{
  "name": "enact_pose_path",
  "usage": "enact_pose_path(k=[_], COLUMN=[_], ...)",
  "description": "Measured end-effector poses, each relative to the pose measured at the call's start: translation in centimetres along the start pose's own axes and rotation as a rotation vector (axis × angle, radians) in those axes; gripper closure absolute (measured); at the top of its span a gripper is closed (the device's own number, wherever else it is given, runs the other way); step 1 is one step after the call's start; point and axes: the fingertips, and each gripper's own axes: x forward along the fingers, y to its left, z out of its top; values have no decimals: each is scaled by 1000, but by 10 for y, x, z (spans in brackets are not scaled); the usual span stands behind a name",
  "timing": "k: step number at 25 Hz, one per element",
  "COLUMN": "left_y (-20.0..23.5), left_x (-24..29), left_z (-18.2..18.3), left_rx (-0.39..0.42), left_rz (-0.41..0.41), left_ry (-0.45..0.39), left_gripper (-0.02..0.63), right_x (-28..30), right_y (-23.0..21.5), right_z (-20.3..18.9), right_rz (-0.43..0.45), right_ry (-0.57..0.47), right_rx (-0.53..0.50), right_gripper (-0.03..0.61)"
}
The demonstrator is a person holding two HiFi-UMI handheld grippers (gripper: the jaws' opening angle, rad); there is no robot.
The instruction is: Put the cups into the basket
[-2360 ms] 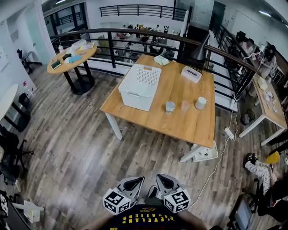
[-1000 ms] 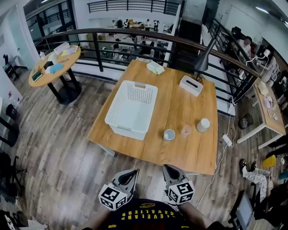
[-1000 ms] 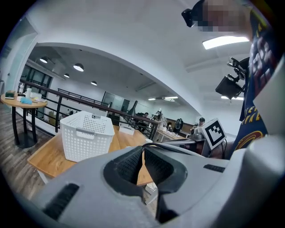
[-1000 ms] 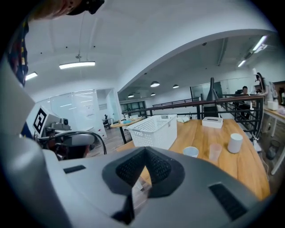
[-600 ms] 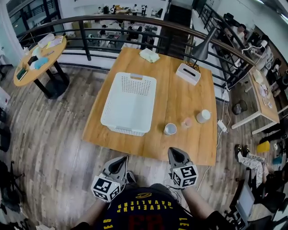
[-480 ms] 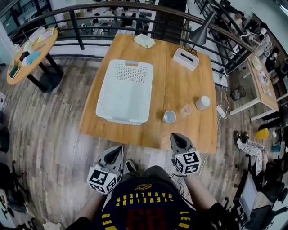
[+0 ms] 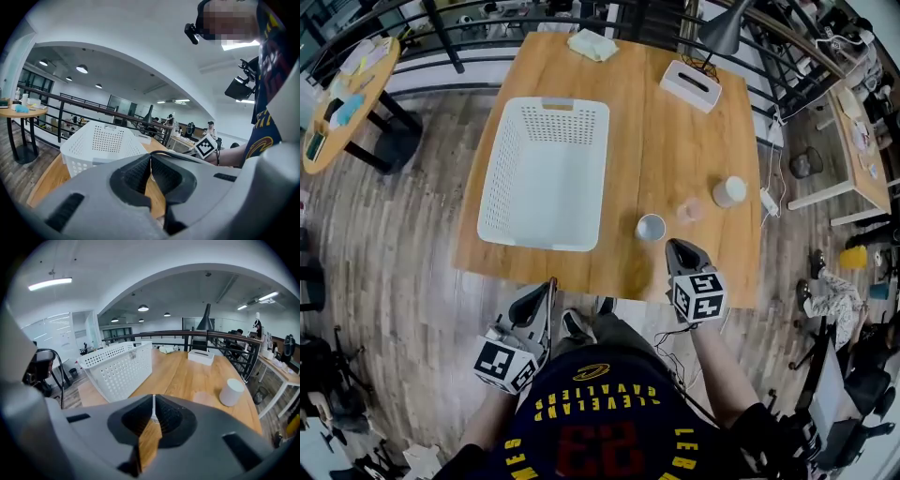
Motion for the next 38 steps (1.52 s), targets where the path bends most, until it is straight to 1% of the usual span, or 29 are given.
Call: enact_pose_path(k=[2,5,7,8,10,11,13,16,19,24,26,27,28,30,32,35,36,37,38], left_y=[-6,-13,-14,-14,-15,-15,-15,-8,-5,-1,-2,-3,-4,-2,2,7,10,13,16], left_x=[9,20,24,25,27,28,29,30,33,33,34,35,35,33,29,20,18,17,17], left_z=[2,6,11,13,15,16,16,15,17,16,18,18,16,5,-15,-45,-51,-54,-56], left_rx=[-2,-1,18,20,16,9,-1,15,4,-22,-16,6,47,174,312,477,520,548,556], left_rz=[-10,-29,-24,-16,0,7,15,26,34,45,44,38,30,12,-7,-21,-19,-13,-5], left_ry=[10,4,-8,-11,-8,-2,4,-13,-24,-26,-11,16,57,161,284,477,521,547,554], left_gripper=[601,601,594,573,497,472,456,454,454,454,454,454,454,455,456,454,454,454,454], right_x=[14,33,43,47,52,55,60,69,76,85,87,88,88,89,90,92,92,93,93], right_y=[-10,-23,-28,-29,-32,-33,-34,-38,-44,-48,-48,-48,-48,-46,-44,-42,-41,-42,-42], right_z=[-7,-14,-16,-16,-19,-21,-24,-27,-30,-36,-38,-38,-39,-38,-38,-37,-37,-37,-37], right_rz=[14,39,53,57,59,58,59,64,58,63,70,74,77,84,92,100,101,102,102], right_ry=[35,87,107,115,129,137,151,168,185,207,216,219,221,221,222,226,227,228,230], right_rx=[19,39,35,30,24,24,24,15,5,6,6,5,4,2,-1,-9,-12,-14,-17], right_gripper=[565,495,480,479,479,479,479,479,479,479,479,479,479,479,480,479,479,479,479])
